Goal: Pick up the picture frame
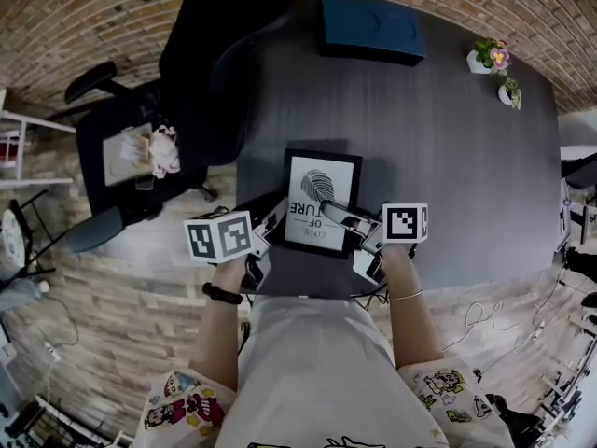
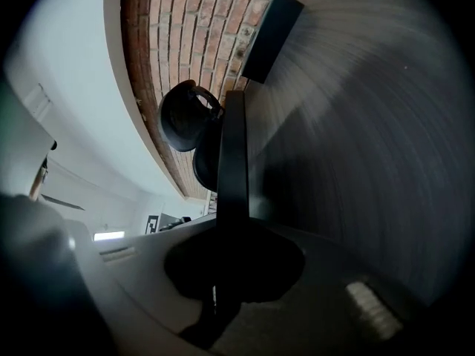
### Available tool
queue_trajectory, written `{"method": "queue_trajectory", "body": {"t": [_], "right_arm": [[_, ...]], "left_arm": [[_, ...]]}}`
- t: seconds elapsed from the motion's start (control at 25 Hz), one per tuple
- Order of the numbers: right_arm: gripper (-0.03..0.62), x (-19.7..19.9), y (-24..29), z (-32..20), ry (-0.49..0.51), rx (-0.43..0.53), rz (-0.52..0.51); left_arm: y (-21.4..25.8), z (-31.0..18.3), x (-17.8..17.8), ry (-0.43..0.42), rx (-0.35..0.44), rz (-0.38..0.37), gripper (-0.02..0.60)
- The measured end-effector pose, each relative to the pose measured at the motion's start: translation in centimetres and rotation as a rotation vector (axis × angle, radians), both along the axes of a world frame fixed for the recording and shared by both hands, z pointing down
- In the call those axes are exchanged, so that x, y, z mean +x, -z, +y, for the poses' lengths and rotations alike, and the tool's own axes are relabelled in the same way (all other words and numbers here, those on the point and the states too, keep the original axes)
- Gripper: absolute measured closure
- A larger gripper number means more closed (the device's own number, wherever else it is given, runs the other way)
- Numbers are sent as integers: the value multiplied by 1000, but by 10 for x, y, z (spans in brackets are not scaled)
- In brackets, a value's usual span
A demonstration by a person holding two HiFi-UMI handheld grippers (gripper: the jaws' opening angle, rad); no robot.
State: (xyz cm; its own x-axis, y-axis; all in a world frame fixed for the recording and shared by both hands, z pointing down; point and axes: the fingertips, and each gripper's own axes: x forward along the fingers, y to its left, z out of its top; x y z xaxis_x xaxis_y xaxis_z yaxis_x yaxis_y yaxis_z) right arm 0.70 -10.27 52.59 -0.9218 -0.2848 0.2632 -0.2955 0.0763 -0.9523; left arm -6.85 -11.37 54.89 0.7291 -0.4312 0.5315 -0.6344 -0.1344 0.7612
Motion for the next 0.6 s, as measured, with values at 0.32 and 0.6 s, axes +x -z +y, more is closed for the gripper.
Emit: {"method": "queue_trajectory", "body": {"t": [0.32, 0.6], "right_arm": [[582, 9, 26, -9, 25, 88, 53], [582, 15, 59, -11, 38, 184, 79]], "left_arm": [[44, -19, -4, 13, 137, -48, 452], [81, -21, -5, 16, 240, -76, 453]]}}
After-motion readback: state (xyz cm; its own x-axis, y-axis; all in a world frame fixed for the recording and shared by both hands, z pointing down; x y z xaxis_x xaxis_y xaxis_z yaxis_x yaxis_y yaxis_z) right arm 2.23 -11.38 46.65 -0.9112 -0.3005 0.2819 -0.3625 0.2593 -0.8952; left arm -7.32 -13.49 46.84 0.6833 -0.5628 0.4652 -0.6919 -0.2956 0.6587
